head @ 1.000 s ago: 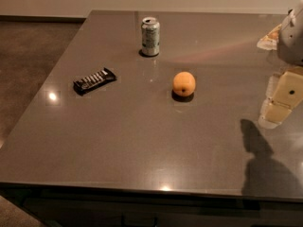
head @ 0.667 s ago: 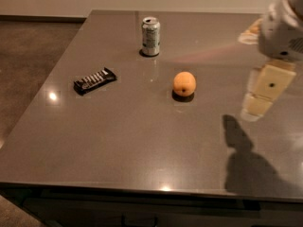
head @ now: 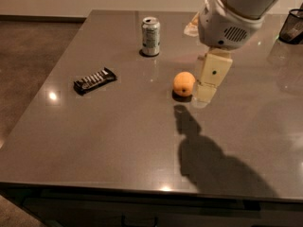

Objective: Pick rxbar chocolate

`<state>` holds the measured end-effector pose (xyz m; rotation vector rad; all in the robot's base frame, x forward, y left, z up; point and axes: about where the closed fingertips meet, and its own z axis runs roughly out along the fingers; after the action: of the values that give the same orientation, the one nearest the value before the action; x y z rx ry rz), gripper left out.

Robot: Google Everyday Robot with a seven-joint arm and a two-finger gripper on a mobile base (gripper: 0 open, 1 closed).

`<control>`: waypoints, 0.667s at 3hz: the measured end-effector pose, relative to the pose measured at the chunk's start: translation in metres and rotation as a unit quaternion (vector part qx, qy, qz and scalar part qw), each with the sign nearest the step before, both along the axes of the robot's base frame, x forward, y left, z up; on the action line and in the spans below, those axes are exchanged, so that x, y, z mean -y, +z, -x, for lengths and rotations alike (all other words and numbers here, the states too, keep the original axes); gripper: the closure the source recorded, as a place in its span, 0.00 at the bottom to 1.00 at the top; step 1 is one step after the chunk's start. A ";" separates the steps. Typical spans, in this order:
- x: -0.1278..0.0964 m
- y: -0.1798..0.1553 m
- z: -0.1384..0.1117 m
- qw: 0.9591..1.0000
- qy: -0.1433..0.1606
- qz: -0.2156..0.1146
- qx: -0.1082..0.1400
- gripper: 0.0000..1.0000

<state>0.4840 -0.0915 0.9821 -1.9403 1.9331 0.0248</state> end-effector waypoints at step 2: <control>-0.076 -0.018 -0.036 0.998 0.069 0.002 -0.017 0.00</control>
Offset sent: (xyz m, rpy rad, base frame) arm 0.0651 0.1203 -0.0377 -0.0205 0.0820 0.2090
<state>0.5198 -0.0151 0.9638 -2.0849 1.8189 0.0918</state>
